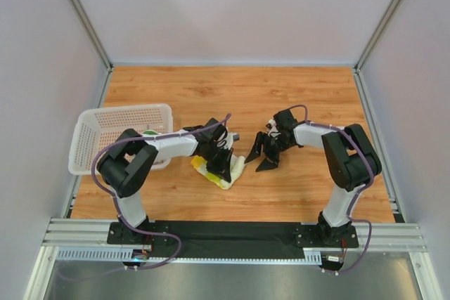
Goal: Roll the towels
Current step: Roll the towel
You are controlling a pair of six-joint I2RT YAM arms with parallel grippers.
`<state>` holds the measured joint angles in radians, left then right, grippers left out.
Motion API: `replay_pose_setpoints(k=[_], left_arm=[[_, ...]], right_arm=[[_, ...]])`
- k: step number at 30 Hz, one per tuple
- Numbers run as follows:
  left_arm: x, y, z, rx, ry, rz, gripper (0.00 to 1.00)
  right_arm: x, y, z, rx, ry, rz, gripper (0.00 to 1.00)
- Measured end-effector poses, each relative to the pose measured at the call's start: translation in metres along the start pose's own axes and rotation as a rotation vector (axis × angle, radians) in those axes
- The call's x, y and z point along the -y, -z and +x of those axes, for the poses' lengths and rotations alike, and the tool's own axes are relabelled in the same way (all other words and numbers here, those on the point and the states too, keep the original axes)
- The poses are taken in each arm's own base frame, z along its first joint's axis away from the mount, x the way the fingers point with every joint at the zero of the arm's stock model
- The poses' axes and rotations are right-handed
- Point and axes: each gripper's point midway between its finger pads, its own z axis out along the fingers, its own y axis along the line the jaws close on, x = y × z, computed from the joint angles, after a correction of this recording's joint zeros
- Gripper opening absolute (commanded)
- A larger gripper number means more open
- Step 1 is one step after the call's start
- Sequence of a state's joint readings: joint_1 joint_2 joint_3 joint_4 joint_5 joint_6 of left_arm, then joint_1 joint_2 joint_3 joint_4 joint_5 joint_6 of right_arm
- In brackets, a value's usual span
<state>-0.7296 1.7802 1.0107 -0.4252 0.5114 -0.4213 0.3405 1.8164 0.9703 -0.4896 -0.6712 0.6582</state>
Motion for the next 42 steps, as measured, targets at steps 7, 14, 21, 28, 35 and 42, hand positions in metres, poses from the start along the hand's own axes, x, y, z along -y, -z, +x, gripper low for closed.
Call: replay_pose_setpoints(k=[7,14,21,28,35,42], left_arm=[[0.001,-0.003,0.002,-0.018,0.054,0.063,0.0],[0.003,-0.005,0.003,-0.028,0.088,0.116,0.0],[0.002,-0.004,0.003,-0.027,0.128,0.154,0.0],[0.002,-0.004,0.004,-0.031,0.146,0.163,0.01],[-0.003,0.0,-0.001,-0.032,0.135,0.097,0.24],[0.002,0.013,-0.041,0.04,-0.013,-0.037,0.39]], right_arm=[[-0.022,-0.018,0.016,-0.015,0.057,-0.102,0.62],[-0.037,-0.029,0.008,0.002,0.074,-0.167,0.6],[-0.045,-0.037,0.008,0.001,0.087,-0.197,0.47],[-0.035,-0.047,0.008,-0.004,0.062,-0.183,0.0],[-0.031,-0.043,0.002,0.029,0.051,-0.126,0.0],[-0.012,-0.018,-0.021,0.157,0.002,0.043,0.0]])
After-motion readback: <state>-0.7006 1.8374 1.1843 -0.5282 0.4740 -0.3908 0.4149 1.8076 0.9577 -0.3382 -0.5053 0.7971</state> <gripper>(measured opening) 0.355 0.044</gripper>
